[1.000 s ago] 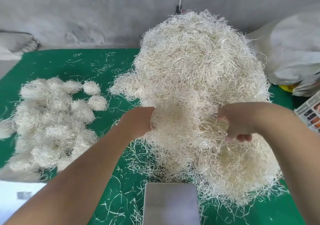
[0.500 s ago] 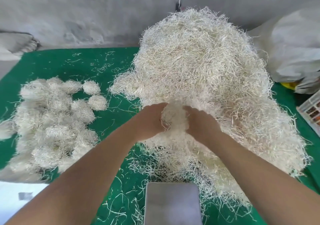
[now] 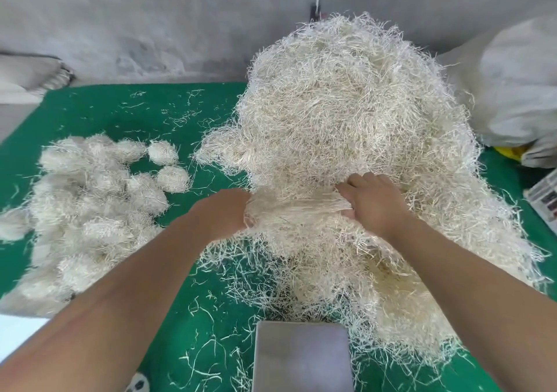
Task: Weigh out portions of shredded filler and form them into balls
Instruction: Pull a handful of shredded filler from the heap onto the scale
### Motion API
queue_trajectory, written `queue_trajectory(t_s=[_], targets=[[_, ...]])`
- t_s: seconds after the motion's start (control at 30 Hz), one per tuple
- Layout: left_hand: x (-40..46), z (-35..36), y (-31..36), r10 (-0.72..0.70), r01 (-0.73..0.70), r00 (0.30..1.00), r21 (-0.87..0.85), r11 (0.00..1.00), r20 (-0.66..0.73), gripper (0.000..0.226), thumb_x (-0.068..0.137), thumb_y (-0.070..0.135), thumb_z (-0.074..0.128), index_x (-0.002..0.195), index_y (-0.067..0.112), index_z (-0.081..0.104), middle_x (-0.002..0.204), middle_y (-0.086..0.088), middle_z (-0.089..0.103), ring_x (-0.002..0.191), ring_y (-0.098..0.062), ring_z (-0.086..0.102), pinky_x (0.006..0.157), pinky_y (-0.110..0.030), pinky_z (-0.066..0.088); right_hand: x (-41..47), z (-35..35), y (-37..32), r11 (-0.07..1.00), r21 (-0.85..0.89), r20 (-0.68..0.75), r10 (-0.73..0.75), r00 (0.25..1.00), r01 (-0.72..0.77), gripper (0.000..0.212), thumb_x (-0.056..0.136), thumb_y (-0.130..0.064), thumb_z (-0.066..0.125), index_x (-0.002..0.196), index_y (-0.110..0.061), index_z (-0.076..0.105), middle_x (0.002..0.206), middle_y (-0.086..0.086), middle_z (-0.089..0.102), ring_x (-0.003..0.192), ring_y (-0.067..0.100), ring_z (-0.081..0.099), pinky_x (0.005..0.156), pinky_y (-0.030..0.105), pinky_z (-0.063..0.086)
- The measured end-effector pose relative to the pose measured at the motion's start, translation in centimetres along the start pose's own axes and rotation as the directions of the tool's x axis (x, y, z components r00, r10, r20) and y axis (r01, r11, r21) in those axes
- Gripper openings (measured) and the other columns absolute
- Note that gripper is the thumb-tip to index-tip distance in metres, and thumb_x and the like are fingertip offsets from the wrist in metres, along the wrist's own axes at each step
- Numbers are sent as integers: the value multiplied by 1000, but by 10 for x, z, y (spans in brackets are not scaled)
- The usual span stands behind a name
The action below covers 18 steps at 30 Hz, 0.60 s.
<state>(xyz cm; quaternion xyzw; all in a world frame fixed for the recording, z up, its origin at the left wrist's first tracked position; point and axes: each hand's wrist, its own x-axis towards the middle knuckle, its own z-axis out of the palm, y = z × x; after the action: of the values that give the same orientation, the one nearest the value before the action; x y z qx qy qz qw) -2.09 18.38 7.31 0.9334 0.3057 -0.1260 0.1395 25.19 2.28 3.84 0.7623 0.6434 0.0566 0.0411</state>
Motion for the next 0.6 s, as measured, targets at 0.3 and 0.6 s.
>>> queue_trajectory(t_s=[0.3,0.6], targets=[[-2,6,9,-127,130,967,-1,991,-219,20,102,19,59,118,28,68,92,8,66,79,-15,70,75,-40,62,3,0,6,974,7,73,226,971,-227,47,100,-44,60,143,-26,53,117,4,66,105,29,63,101,52,48],[-38,33,-27,-184,187,982,-277,943,36,21,96,-3,52,83,12,58,67,1,58,41,-1,53,41,-16,46,-26,13,79,235,521,433,756,491,-821,48,103,-20,59,138,8,45,78,16,63,57,24,57,49,34,57]])
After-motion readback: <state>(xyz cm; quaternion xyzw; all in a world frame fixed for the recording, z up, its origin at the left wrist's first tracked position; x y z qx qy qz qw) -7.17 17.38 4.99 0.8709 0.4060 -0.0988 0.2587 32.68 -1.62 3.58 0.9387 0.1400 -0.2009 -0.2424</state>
